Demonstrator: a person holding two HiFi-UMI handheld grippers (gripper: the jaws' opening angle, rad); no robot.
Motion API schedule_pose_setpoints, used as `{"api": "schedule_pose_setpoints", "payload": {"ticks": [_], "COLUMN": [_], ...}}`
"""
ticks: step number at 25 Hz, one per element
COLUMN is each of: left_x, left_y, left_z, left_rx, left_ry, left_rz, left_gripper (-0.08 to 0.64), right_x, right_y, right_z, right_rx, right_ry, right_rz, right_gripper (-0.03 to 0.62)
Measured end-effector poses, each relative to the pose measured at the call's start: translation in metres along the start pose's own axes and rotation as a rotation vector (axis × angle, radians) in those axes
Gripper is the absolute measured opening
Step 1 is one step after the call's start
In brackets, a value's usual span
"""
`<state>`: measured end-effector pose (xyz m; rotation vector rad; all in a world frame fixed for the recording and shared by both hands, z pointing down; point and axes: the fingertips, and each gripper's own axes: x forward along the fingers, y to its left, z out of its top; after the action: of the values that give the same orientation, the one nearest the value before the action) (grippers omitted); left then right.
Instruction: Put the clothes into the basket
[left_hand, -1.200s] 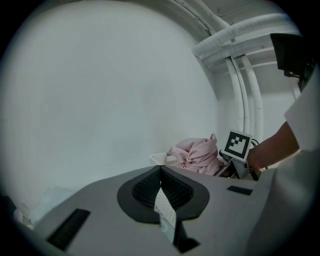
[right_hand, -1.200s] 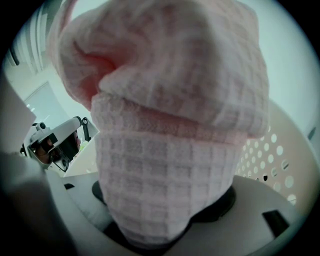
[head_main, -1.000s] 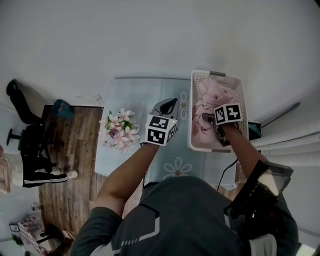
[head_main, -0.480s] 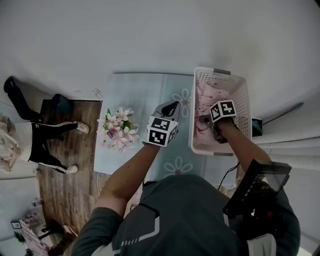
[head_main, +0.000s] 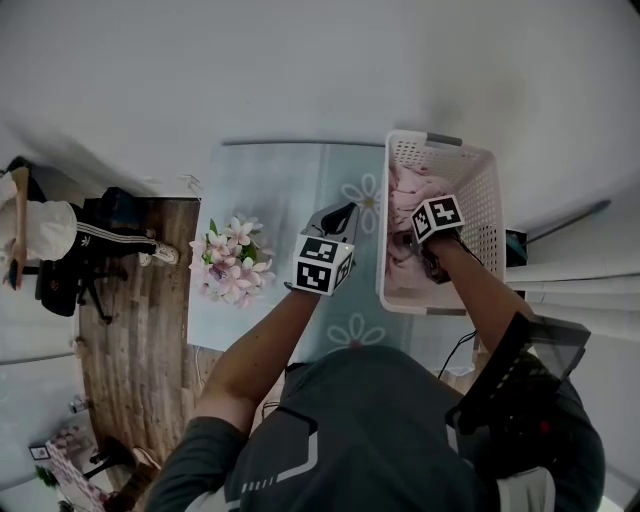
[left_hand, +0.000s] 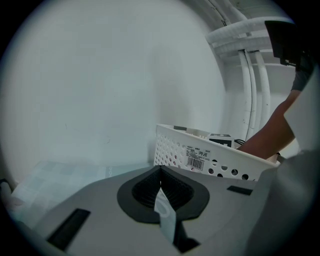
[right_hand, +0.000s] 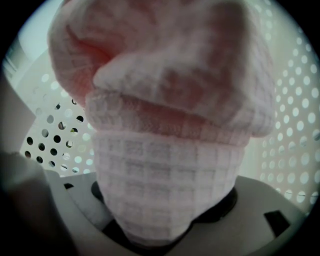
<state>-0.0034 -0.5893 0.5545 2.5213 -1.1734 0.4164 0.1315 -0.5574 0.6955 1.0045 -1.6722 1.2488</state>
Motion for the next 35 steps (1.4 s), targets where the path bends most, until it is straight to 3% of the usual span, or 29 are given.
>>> {"api": "schedule_pose_setpoints", "payload": {"ticks": [13,27,35], "left_x": [-0.011,-0.079,-0.109], "left_y": [-0.010,-0.032,-0.053], "left_z": [0.005,0.031,0.047], "left_rx": [0.003,0.040,0.053], "left_ry": [-0.017,-0.087,-0.153], "left_rz": [0.001,0.026,0.021], "left_gripper": [0.009,0.009,0.009], "right_x": [0.005,-0.003,-0.045], "right_y": [-0.002,0.001,0.004], "right_z": [0.003,0.000,0.002], "right_rx": [-0.010,-0.009,0.008], "right_ry": [-0.011,-0.051,-0.100], "right_rz": [-0.008,0.006,-0.010], "right_gripper": [0.362,0.380,0.420]}}
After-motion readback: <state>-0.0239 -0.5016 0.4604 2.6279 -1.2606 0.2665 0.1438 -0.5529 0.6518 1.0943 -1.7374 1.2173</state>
